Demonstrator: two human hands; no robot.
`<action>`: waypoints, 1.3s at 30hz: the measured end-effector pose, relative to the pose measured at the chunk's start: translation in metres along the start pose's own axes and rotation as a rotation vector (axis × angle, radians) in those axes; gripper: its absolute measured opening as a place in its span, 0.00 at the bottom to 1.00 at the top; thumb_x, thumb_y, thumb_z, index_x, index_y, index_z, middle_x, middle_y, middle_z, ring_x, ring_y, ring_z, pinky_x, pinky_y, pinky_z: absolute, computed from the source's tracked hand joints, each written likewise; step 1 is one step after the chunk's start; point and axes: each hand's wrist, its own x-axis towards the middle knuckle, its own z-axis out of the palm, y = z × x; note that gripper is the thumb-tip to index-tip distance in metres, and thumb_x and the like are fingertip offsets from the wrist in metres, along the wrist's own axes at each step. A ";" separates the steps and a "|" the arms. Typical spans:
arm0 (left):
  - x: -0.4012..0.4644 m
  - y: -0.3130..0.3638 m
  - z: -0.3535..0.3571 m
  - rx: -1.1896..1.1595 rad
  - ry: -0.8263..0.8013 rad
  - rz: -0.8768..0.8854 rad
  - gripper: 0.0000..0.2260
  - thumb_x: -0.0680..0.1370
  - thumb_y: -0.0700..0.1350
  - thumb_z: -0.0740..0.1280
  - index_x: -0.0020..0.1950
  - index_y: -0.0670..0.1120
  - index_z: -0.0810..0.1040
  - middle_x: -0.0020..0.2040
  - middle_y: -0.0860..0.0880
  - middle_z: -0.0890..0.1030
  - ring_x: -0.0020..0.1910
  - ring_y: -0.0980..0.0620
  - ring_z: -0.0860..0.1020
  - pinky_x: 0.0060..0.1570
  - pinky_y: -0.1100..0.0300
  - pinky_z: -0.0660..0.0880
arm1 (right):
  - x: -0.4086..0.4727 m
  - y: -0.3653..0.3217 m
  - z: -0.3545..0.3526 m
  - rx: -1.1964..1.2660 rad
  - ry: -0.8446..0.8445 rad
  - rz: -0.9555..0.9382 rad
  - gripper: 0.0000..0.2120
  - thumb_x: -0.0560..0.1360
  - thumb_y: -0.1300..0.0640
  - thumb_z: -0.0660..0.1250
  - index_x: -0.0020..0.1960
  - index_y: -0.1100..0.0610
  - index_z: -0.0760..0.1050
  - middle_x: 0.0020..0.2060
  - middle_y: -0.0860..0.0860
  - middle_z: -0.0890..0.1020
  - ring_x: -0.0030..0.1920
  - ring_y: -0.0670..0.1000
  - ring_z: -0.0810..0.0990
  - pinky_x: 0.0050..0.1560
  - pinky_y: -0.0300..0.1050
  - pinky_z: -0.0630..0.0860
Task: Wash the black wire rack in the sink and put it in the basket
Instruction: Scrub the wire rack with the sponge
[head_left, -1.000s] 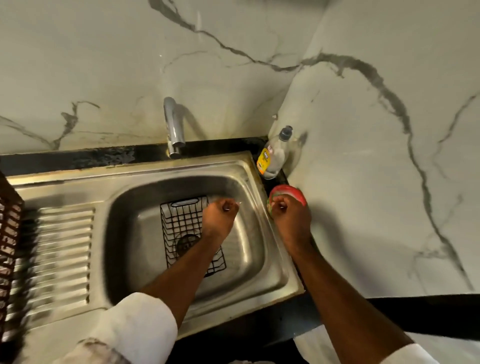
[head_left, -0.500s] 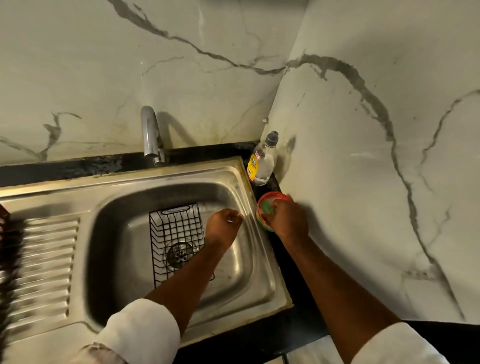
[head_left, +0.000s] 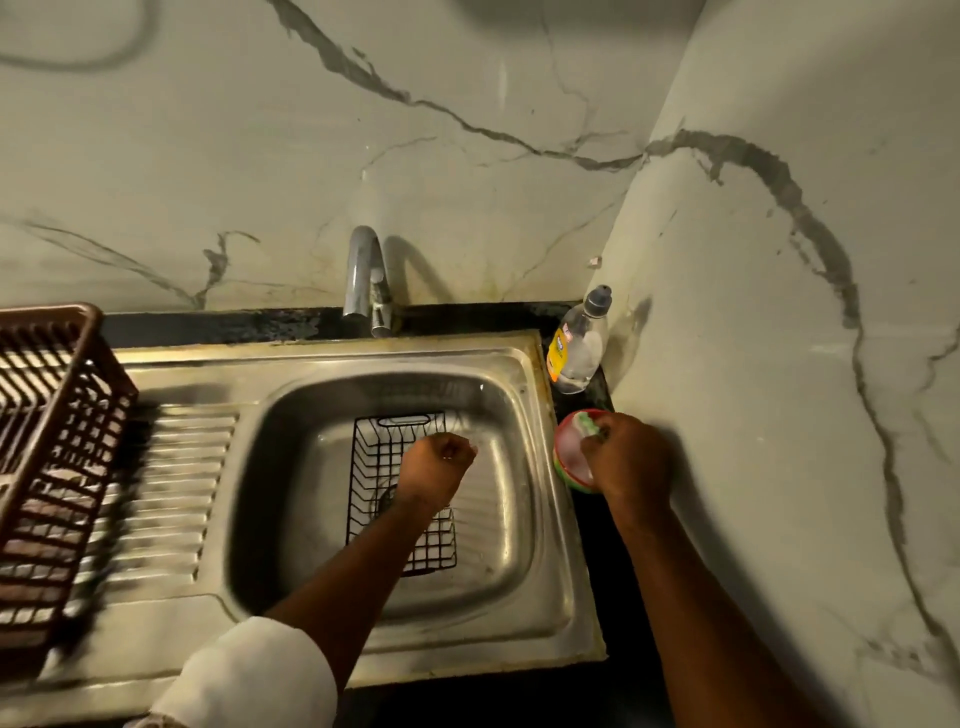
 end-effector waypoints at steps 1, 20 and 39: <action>-0.002 -0.001 -0.007 0.001 0.015 -0.002 0.07 0.79 0.50 0.72 0.49 0.47 0.86 0.43 0.50 0.87 0.44 0.49 0.85 0.49 0.51 0.83 | -0.001 0.001 -0.001 0.031 0.026 -0.013 0.16 0.80 0.47 0.66 0.62 0.54 0.81 0.52 0.56 0.86 0.51 0.60 0.83 0.49 0.46 0.75; 0.039 -0.122 -0.088 0.058 -0.238 -0.526 0.16 0.79 0.52 0.71 0.61 0.45 0.73 0.56 0.44 0.79 0.53 0.46 0.80 0.50 0.49 0.82 | -0.070 -0.070 0.020 1.354 -0.254 0.386 0.08 0.78 0.68 0.66 0.52 0.59 0.80 0.46 0.55 0.87 0.44 0.53 0.87 0.40 0.47 0.83; 0.013 -0.097 -0.105 -0.219 -0.285 -0.492 0.05 0.83 0.42 0.63 0.57 0.44 0.73 0.55 0.40 0.79 0.52 0.42 0.82 0.51 0.47 0.83 | -0.099 -0.120 0.039 1.368 -0.385 0.440 0.08 0.79 0.65 0.65 0.55 0.57 0.81 0.49 0.57 0.87 0.46 0.54 0.87 0.42 0.48 0.81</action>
